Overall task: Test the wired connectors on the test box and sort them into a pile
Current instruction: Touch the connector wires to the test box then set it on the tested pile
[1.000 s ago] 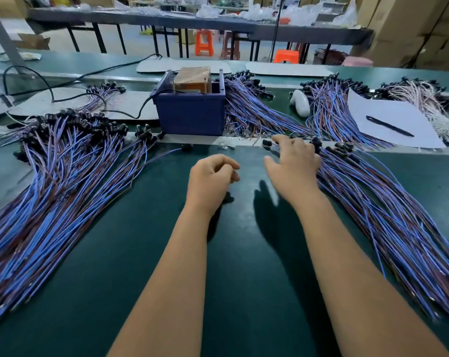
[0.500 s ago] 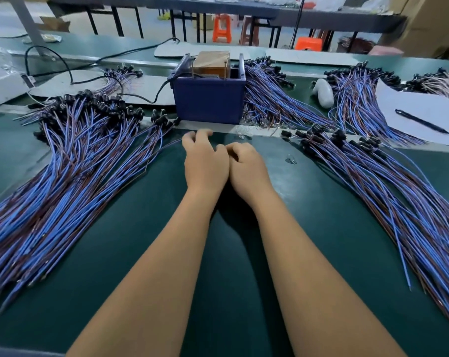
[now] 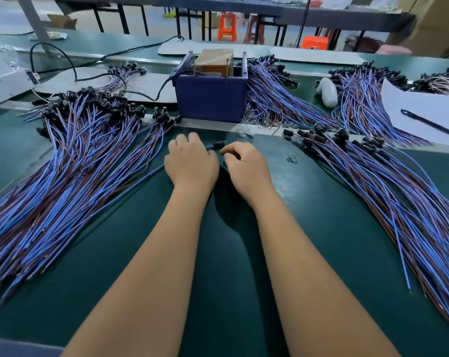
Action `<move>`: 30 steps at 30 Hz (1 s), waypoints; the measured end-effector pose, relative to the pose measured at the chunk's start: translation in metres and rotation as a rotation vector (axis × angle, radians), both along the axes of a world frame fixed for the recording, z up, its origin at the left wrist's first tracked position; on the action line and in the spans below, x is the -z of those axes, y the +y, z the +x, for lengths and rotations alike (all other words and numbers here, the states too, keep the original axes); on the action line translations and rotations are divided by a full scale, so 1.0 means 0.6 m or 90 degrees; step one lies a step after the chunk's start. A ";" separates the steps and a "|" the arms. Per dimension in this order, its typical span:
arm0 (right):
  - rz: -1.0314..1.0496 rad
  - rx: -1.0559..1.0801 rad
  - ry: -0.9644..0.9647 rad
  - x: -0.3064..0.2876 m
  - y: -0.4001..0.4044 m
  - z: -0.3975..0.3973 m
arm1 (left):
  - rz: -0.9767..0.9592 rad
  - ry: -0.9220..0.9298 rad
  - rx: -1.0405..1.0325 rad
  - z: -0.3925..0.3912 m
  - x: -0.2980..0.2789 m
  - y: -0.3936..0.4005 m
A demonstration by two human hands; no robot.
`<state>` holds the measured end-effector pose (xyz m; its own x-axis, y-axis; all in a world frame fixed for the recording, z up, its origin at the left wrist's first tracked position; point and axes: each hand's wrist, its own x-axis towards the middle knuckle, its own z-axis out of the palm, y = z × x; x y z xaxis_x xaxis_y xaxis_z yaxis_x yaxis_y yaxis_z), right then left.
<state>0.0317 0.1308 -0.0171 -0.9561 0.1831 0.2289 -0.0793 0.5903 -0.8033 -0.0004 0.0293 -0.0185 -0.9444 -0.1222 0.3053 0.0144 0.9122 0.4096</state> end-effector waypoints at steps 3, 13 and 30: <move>-0.025 -0.001 0.006 0.001 0.001 -0.001 | -0.014 0.025 0.009 0.005 0.003 0.004; -0.392 0.132 0.059 -0.007 0.015 0.005 | 0.485 0.169 0.091 0.030 -0.012 -0.003; -0.353 -0.218 0.056 -0.017 0.007 0.025 | 1.077 -0.029 0.102 0.014 -0.020 -0.003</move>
